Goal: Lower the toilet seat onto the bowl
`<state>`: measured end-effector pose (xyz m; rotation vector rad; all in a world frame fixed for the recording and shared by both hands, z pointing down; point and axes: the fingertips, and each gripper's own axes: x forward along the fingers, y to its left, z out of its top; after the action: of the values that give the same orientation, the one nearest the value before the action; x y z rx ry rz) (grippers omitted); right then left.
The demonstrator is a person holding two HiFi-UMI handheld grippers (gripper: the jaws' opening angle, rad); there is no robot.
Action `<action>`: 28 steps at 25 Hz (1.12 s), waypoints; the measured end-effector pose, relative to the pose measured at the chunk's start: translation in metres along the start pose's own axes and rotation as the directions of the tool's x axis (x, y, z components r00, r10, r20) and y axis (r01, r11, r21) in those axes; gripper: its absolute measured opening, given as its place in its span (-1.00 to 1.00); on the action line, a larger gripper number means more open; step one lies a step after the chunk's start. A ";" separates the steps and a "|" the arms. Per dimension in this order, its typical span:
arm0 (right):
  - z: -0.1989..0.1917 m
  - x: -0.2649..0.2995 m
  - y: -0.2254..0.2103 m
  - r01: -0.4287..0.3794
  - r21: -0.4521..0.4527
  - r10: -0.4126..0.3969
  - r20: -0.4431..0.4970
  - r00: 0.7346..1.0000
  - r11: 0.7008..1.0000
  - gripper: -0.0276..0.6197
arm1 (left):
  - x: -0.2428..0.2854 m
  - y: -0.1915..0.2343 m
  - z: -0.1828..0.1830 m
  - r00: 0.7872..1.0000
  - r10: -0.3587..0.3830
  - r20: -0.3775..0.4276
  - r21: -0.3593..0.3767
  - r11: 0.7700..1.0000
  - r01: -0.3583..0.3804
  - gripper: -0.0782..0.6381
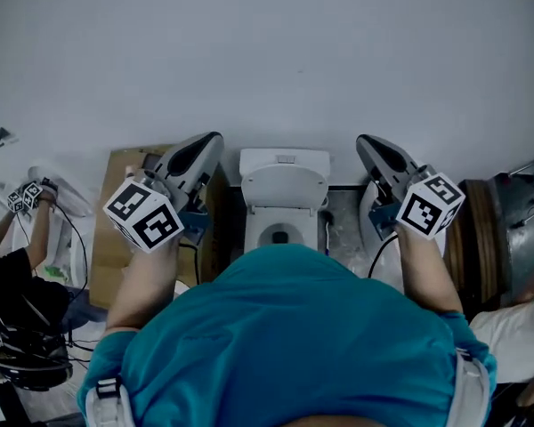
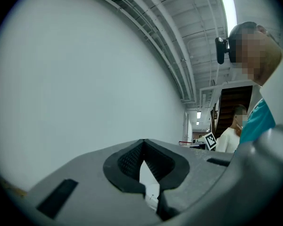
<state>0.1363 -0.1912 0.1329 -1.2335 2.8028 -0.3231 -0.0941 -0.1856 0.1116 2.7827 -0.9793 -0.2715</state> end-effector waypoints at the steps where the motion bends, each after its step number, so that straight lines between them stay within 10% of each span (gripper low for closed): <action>1: 0.003 0.000 0.000 0.000 -0.005 0.000 0.008 1.000 1.000 -0.92 | 0.000 0.000 0.002 1.000 0.002 0.001 0.006 1.000 -0.002 -0.77; 28: 0.005 0.011 0.003 -0.029 -0.096 0.028 -0.012 1.000 0.995 -0.92 | -0.001 0.002 0.000 0.999 0.030 -0.019 -0.002 1.000 -0.030 -0.77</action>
<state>0.1275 -0.1983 0.1280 -1.2118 2.8738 -0.1958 -0.0958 -0.1863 0.1120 2.7603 -1.0151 -0.2421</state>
